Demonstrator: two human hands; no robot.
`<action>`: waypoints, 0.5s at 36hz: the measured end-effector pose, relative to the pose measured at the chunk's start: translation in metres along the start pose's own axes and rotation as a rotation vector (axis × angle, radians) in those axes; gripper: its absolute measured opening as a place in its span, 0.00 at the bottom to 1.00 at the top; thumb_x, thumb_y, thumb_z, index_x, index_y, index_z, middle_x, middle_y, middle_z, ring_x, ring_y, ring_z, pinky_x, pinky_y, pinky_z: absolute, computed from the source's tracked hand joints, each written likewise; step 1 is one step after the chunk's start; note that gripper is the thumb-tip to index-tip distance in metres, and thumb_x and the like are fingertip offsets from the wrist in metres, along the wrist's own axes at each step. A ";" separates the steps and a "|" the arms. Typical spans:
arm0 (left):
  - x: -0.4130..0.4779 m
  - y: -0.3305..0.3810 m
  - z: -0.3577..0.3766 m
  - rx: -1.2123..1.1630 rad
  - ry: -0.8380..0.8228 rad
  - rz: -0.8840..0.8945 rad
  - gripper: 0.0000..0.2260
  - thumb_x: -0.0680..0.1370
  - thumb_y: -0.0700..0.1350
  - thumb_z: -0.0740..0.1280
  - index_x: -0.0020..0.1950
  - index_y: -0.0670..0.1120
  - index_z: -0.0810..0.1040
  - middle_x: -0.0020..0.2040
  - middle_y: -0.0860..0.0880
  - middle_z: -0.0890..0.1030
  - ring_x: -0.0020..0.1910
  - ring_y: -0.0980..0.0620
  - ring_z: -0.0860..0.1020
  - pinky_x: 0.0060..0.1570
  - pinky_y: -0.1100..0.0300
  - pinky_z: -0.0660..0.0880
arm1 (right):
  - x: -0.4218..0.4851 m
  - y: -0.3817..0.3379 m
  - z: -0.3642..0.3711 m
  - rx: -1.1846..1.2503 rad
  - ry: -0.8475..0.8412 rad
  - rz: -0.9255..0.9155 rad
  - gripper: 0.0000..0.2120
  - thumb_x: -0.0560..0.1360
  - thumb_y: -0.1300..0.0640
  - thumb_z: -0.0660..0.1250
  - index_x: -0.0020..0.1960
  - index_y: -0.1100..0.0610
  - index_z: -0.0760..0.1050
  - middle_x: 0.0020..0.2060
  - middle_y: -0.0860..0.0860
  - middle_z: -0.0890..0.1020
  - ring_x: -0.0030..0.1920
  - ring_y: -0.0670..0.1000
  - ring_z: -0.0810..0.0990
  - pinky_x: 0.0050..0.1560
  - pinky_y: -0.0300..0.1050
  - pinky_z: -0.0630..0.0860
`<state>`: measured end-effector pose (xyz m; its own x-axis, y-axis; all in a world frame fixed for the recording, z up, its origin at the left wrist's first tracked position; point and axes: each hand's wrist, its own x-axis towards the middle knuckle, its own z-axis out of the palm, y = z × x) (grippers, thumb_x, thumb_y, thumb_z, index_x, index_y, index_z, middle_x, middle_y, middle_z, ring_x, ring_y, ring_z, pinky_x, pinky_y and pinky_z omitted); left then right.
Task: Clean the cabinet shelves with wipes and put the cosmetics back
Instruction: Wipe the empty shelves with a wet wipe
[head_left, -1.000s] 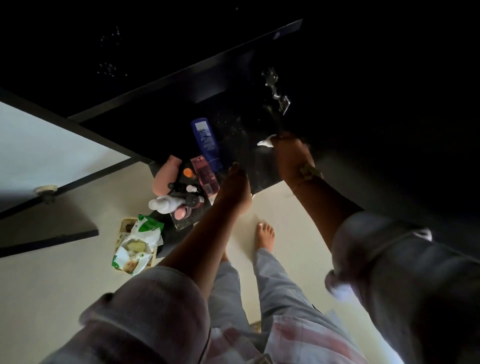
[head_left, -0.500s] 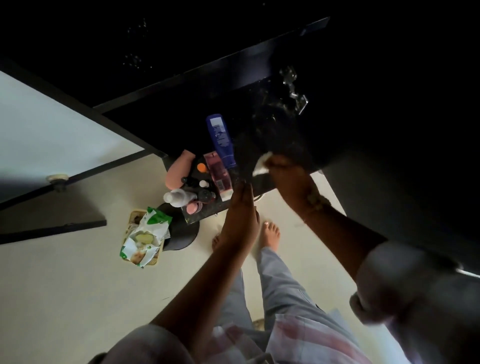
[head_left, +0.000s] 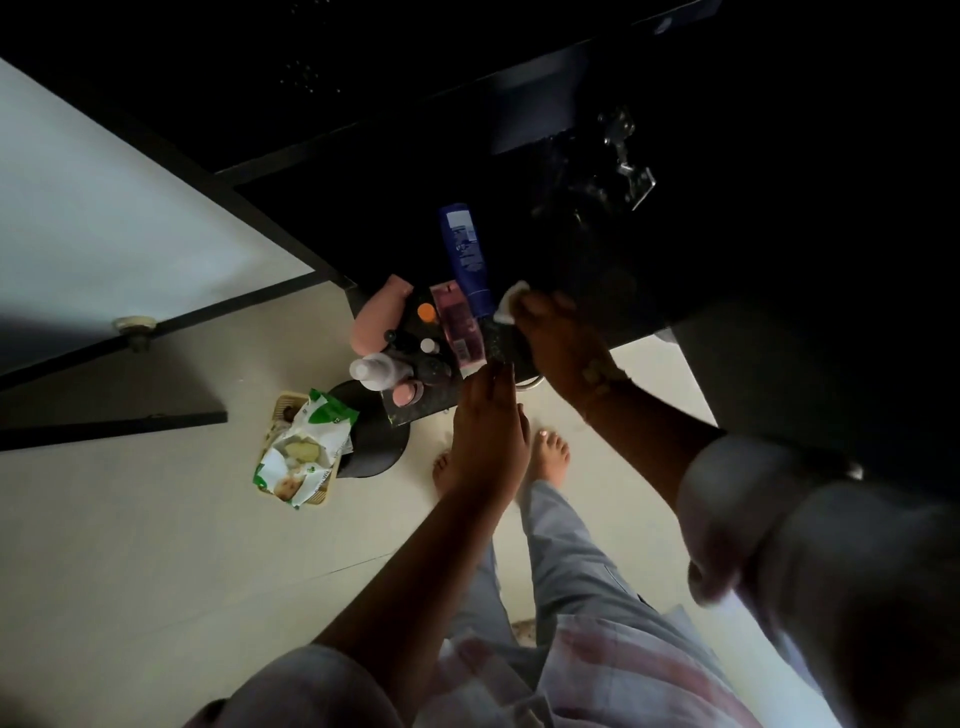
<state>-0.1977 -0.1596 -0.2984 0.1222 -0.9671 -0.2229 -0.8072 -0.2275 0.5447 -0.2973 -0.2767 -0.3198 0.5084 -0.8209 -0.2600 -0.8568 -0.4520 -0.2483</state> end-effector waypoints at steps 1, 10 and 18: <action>-0.001 0.000 0.001 -0.004 0.026 0.021 0.25 0.73 0.36 0.69 0.70 0.40 0.69 0.62 0.40 0.74 0.61 0.43 0.73 0.55 0.52 0.76 | -0.011 0.001 0.008 -0.004 -0.030 -0.052 0.21 0.79 0.63 0.56 0.71 0.59 0.67 0.69 0.58 0.69 0.69 0.61 0.67 0.67 0.59 0.67; -0.009 0.000 -0.003 0.020 0.022 0.028 0.25 0.72 0.35 0.70 0.69 0.41 0.70 0.61 0.40 0.75 0.60 0.41 0.73 0.52 0.51 0.76 | -0.090 0.009 0.022 0.173 0.037 -0.207 0.14 0.70 0.65 0.70 0.55 0.61 0.81 0.53 0.55 0.82 0.52 0.57 0.80 0.47 0.47 0.82; -0.013 -0.005 0.003 0.036 0.007 0.022 0.25 0.75 0.39 0.68 0.71 0.41 0.68 0.67 0.39 0.72 0.66 0.41 0.71 0.57 0.51 0.75 | -0.041 0.046 0.006 0.204 0.277 0.185 0.20 0.75 0.60 0.53 0.57 0.55 0.81 0.58 0.53 0.81 0.57 0.53 0.79 0.61 0.46 0.76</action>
<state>-0.1969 -0.1457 -0.3011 0.1081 -0.9727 -0.2054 -0.8298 -0.2021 0.5202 -0.3570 -0.2613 -0.3264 0.2805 -0.9578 -0.0628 -0.8827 -0.2317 -0.4090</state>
